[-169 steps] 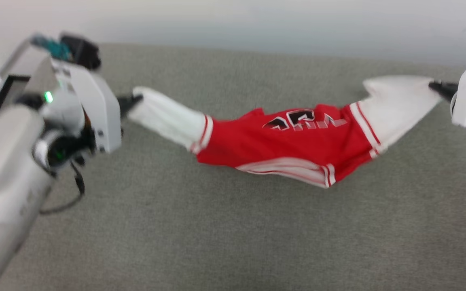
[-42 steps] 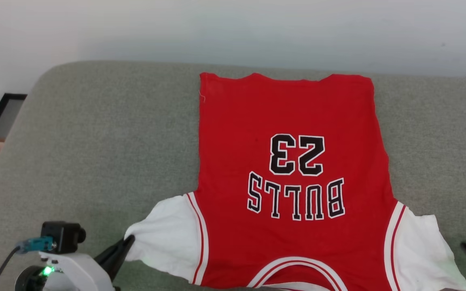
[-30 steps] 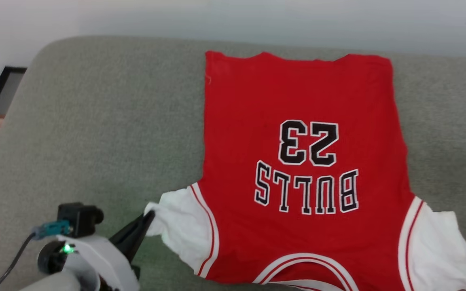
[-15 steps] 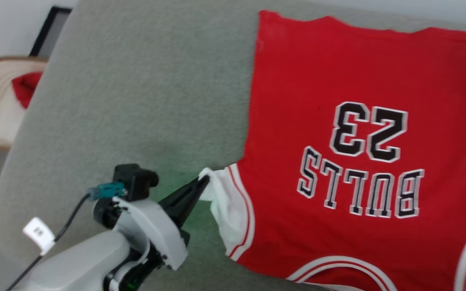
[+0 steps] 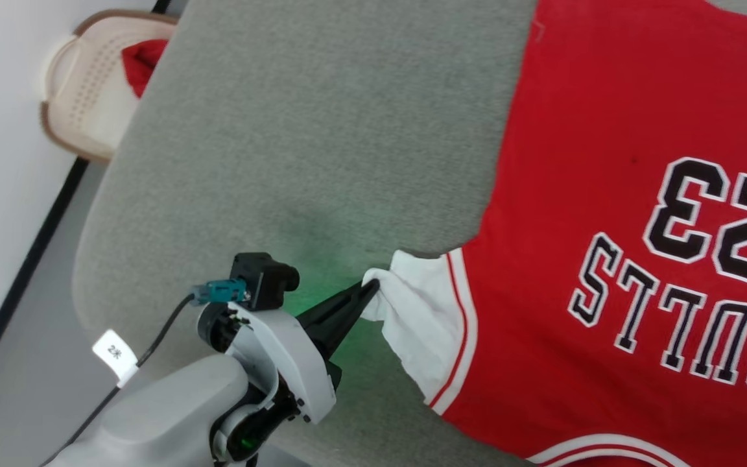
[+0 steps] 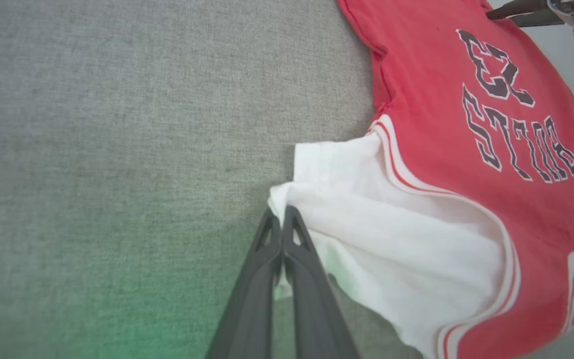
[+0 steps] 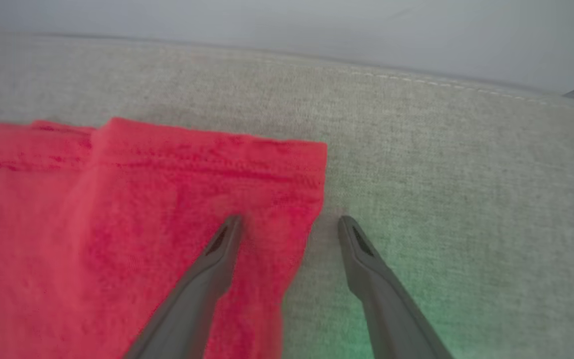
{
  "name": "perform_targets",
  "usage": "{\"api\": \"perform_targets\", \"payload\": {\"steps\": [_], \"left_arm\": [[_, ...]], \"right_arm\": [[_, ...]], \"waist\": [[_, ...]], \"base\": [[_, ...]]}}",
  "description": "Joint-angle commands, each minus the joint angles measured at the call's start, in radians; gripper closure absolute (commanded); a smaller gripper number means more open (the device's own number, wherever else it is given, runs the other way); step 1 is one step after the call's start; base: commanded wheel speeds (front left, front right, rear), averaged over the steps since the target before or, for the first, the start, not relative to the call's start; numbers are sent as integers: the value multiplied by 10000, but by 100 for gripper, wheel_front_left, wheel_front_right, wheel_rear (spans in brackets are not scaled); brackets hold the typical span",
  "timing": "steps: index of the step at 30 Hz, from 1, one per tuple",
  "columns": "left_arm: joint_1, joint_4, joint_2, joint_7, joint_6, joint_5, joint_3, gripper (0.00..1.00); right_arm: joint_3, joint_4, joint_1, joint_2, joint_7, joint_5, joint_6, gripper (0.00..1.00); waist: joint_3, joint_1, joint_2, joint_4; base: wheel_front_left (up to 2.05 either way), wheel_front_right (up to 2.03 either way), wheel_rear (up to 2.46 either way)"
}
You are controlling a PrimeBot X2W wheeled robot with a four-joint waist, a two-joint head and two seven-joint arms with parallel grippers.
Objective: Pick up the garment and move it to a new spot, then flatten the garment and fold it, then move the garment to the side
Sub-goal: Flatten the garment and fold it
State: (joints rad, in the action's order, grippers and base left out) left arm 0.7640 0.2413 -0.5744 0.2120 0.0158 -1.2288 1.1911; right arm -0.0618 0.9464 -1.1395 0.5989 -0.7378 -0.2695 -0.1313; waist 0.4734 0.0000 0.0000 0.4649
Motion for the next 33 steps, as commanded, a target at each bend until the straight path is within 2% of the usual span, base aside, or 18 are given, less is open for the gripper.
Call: {"api": "perform_targets", "payload": {"steps": [1, 5, 6, 7, 9, 14, 20, 27, 29, 33], "left_arm": [[96, 35, 38, 35, 45, 40, -8, 100], [47, 287, 177, 69, 227, -24, 2, 100], [31, 343, 201, 81, 283, -53, -4, 100], [21, 402, 213, 90, 301, -70, -13, 100], [-17, 511, 217, 102, 366, -100, -30, 100], [-189, 781, 176, 152, 430, -200, -55, 100], [-449, 1093, -116, 217, 450, -335, -160, 100], [-772, 1250, -651, 175, 334, -504, -225, 100], [-866, 1236, -826, 162, 284, -573, -256, 100], [-1085, 1146, -1087, 148, 159, -647, -281, 100]], "right_arm": [[-51, 240, 112, -23, -153, 161, 10, 0], [-1127, 1480, -84, -105, -606, 1082, 13, 0], [-1333, 1756, -93, -152, -826, 1307, 14, 8], [-1461, 1963, -91, -215, -1034, 1593, 14, 100], [-1635, 2147, -119, -315, -1228, 2054, 13, 100], [-2465, 2070, -153, -697, -691, 2731, 10, 100], [-2199, 1898, 171, -1604, -401, 2688, -1, 100], [-950, 763, 1139, -2147, -314, 1011, 2, 100], [-452, 45, 1671, -2209, -473, 258, 4, 100], [228, -1961, 3184, -1929, -984, -1481, 5, 100]], "waist": [[299, 0, 0, 352], [307, 0, 0, 436], [303, 0, 0, 443], [298, 0, 0, 438], [262, 0, 0, 387], [-53, 0, 0, 116], [-812, 0, 0, -605], [-1801, 0, 0, -1643], [-2037, 0, 0, -1933], [-2414, 0, 0, -2444]], "base": [[0, 0, 0], [0, 0, 0], [0, 0, 0], [0, 0, 0], [0, 0, 0], [0, 0, 0], [0, 0, 0], [0, 0, 0], [0, 0, 0], [0, 0, 0]]}}
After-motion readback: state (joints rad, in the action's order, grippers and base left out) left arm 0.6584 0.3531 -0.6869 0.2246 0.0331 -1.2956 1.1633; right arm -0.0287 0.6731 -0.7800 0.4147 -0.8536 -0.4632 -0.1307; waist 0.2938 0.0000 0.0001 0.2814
